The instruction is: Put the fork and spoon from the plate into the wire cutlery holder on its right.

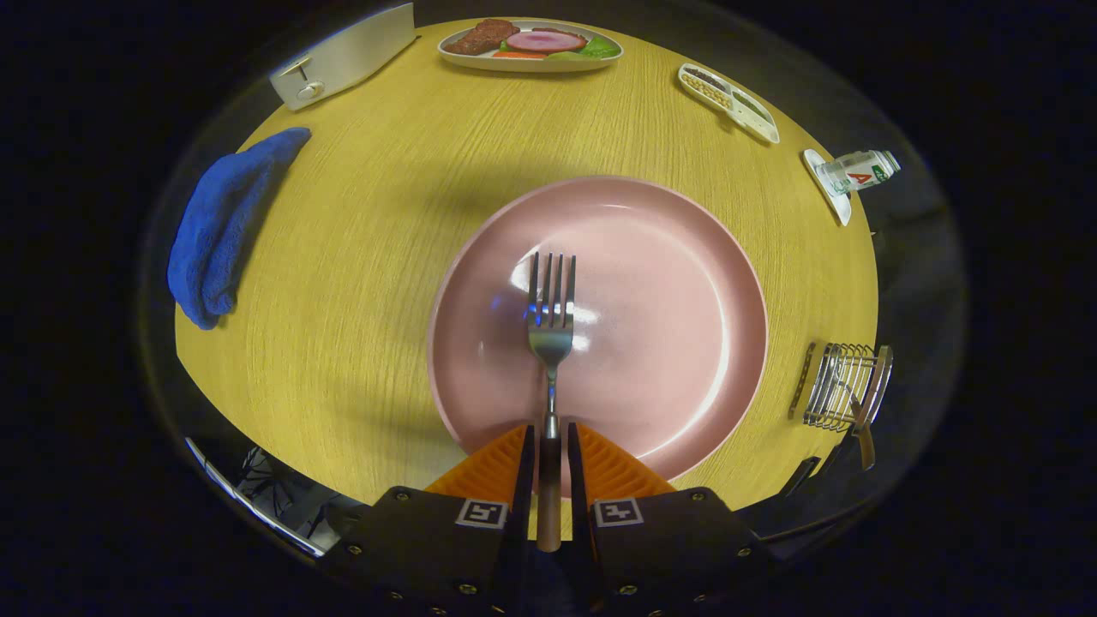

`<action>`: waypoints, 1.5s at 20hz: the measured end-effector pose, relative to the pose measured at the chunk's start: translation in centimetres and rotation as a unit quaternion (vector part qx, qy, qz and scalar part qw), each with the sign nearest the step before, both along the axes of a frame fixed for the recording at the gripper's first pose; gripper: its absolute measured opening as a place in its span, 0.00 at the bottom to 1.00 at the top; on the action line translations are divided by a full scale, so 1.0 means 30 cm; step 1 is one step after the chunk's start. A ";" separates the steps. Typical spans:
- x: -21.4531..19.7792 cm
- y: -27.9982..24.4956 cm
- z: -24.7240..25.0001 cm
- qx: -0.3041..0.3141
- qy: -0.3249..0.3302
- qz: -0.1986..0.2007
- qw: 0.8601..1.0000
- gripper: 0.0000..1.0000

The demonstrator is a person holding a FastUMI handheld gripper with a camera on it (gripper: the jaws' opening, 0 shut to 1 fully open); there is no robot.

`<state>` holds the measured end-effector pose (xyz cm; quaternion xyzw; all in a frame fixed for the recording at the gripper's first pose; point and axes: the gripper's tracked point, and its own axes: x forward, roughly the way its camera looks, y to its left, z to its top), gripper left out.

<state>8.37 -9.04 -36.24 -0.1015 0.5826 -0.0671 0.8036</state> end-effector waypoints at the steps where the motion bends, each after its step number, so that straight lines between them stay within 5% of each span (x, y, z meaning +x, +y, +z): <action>1: 0.004 0.000 -0.004 0.002 -0.001 0.002 1.000 0.23; 8: 0.008 0.000 -0.031 0.008 -0.001 0.011 1.000 0.22; 9: 0.016 0.001 -0.018 0.008 0.000 0.017 1.000 0.07; 13: -0.005 -0.001 -0.009 -0.003 0.008 0.011 1.000 0.07; 24: -0.037 -0.037 0.188 -0.009 -0.031 -0.043 0.999 0.07; 30: -0.092 -0.156 0.314 -0.030 -0.045 -0.110 0.992 0.06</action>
